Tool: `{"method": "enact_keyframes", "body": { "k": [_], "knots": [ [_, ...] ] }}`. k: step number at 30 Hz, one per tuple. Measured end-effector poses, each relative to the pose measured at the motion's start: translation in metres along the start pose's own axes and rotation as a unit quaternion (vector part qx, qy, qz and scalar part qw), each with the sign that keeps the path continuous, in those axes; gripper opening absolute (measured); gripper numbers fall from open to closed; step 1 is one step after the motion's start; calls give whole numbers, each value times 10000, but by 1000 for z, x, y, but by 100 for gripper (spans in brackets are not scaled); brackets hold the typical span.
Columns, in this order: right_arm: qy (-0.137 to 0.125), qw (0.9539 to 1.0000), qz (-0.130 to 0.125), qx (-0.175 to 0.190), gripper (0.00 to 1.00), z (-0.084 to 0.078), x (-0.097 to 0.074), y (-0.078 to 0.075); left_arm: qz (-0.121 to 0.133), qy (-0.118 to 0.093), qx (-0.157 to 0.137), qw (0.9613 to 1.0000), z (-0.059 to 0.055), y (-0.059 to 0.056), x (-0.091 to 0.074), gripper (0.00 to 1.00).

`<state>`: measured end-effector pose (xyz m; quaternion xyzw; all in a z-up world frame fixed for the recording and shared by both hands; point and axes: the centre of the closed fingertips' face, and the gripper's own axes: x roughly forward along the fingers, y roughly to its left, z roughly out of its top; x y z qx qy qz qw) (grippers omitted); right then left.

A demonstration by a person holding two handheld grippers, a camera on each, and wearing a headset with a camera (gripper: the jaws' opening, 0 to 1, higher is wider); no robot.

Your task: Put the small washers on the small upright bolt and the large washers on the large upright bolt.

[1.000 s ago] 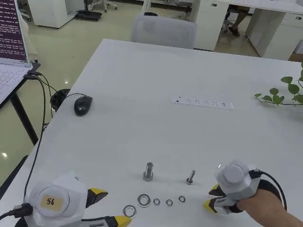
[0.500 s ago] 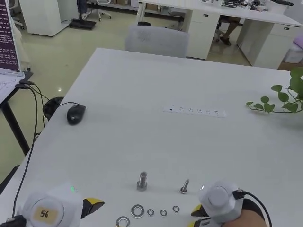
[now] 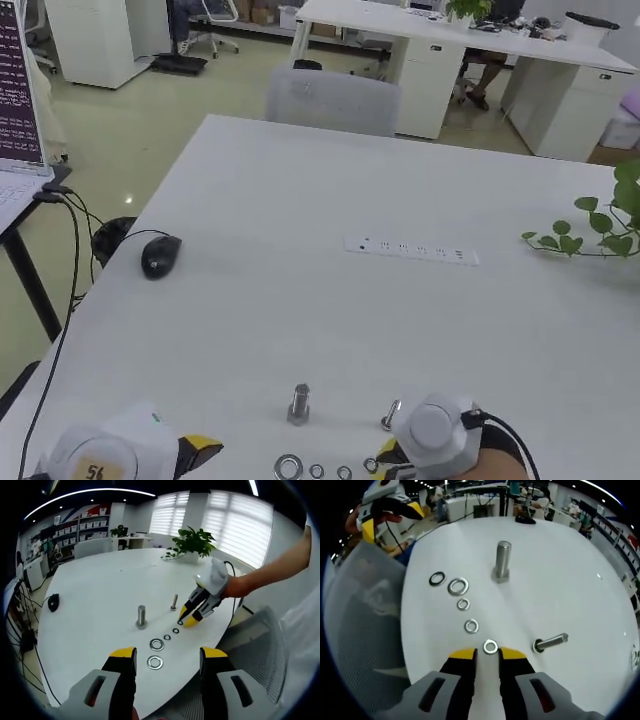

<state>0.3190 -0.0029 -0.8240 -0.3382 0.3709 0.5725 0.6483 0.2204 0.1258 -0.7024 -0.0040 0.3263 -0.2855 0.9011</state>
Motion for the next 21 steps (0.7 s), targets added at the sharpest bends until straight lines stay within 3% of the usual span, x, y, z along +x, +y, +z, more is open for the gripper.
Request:
{"method": "enact_keyframes", "body": {
  "k": [21],
  "knots": [
    [494,9959,218,-724,14,4,3,0,52,61,-92,9999,-14,-4,-4,50]
  ]
}}
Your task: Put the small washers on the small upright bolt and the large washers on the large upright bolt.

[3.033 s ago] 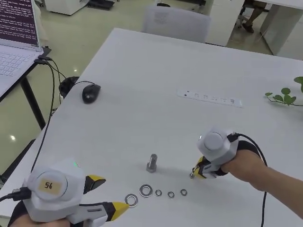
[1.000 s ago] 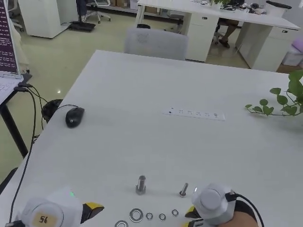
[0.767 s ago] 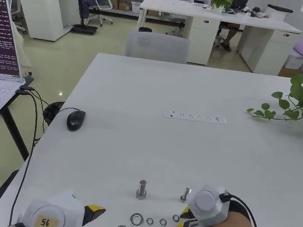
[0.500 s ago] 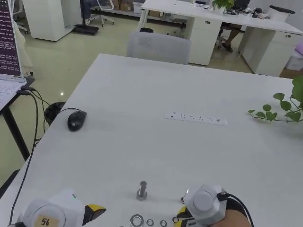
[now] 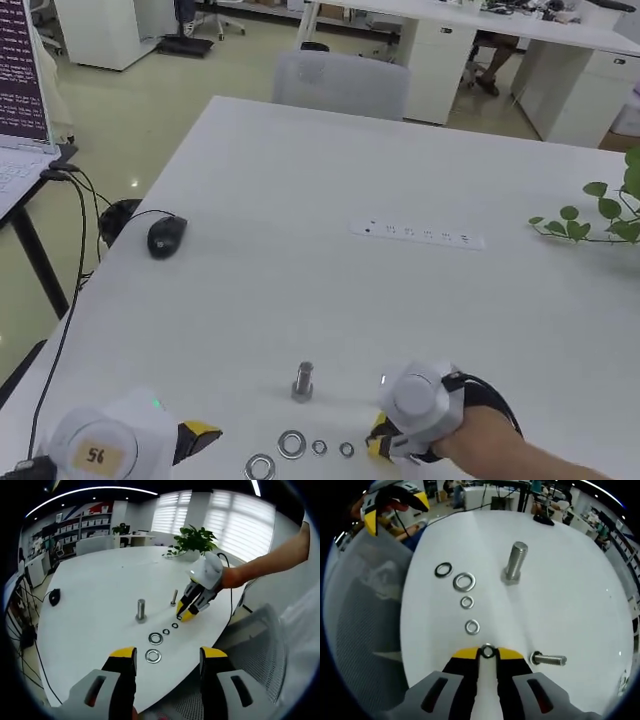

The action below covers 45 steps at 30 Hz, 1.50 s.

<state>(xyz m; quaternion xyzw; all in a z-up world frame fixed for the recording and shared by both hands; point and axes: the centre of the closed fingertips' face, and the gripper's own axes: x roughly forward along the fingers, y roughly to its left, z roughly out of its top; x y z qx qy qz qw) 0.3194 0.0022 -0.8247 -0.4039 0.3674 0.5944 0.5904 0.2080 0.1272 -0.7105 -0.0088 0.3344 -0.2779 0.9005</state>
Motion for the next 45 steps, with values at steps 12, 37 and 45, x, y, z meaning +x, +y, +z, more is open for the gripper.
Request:
{"method": "enact_keyframes", "body": {
  "k": [12,37,45],
  "knots": [
    [-190,9983,-113,546,13,-5,-3,-1,106,-55,-69,9999,0,3,-5,49],
    [-652,9906,-648,1016,13,-12,-44,-19,110,-45,-90,9999,-2,5,-4,49],
    [-761,9872,-955,1024,13,-5,-69,-43,118,-59,-85,9999,-1,5,-4,50]
  ]
}}
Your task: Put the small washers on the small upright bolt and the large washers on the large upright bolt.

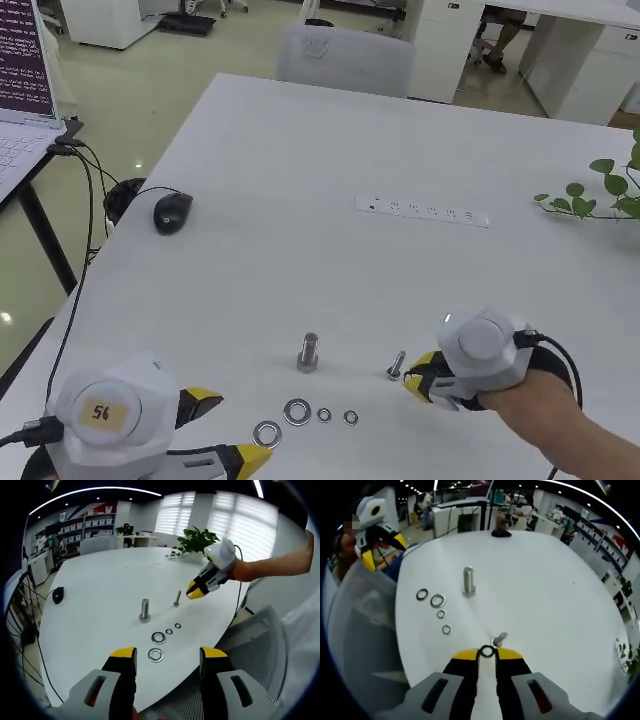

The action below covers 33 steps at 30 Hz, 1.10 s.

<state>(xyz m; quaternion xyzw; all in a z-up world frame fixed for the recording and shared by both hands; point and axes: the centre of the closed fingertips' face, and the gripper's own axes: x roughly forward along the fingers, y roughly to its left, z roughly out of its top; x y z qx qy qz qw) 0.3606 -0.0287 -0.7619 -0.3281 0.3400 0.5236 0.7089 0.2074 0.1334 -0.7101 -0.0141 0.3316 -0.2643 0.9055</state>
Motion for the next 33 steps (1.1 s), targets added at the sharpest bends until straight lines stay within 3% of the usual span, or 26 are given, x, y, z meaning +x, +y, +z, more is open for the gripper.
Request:
{"method": "enact_keyframes", "body": {
  "k": [10,18,33],
  "knots": [
    [146,9990,22,-415,13,18,-4,-20,-2,-32,3,10000,2,1,1,50],
    [427,9966,171,-691,13,18,5,-20,37,-42,-36,10000,1,2,-1,50],
    [562,9955,259,-721,13,15,9,-21,68,-53,-94,9999,-1,3,-4,50]
  ]
}}
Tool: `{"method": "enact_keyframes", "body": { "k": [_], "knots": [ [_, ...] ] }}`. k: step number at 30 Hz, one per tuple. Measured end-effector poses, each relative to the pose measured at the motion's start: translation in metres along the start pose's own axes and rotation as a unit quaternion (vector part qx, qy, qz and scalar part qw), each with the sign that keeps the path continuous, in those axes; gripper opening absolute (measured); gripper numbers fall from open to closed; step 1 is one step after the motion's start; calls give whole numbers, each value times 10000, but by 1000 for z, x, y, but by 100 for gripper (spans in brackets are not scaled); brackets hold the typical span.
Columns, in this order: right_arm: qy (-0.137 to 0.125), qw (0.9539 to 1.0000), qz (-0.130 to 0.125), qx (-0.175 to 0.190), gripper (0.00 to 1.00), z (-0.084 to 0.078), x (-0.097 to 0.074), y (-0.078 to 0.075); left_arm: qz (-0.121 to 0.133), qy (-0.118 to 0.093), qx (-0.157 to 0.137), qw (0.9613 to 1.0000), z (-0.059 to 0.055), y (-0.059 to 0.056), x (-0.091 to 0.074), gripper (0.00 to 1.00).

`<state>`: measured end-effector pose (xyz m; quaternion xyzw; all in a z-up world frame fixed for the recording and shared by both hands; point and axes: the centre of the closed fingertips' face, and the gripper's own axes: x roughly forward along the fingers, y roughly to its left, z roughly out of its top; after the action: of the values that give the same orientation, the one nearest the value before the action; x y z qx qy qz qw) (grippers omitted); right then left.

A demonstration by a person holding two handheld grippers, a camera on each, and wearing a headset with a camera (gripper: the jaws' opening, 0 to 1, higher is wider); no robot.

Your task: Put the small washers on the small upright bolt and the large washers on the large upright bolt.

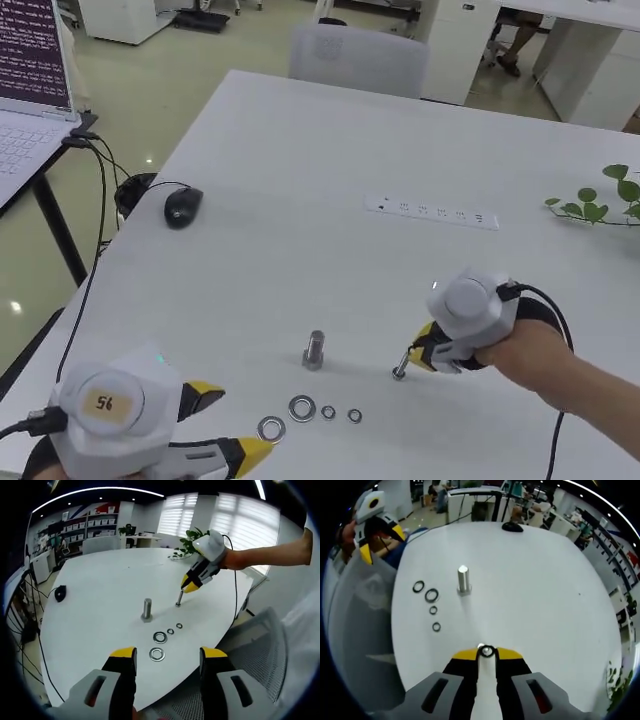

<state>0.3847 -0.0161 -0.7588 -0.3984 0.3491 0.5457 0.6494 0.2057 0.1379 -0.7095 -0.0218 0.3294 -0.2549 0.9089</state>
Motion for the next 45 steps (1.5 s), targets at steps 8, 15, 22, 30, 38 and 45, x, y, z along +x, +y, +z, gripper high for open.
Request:
{"method": "enact_keyframes", "body": {
  "k": [8,15,22,30,38,45],
  "knots": [
    [80,9999,71,-59,13,1,5,3,15,18,-1,10000,-1,1,-1,49],
    [199,9996,113,-148,13,-2,11,4,43,18,-29,10000,-3,3,-2,49],
    [274,9994,182,-125,13,-7,21,3,63,15,-56,10000,-3,3,-3,49],
    [371,9990,255,-69,13,-14,36,6,88,31,-56,9999,-5,5,-6,49],
    [397,9986,296,168,13,-22,50,7,117,39,-66,9999,-4,6,-8,49],
    [242,9987,279,340,16,-22,44,8,112,29,-69,9999,-3,6,-7,49]
  ]
}}
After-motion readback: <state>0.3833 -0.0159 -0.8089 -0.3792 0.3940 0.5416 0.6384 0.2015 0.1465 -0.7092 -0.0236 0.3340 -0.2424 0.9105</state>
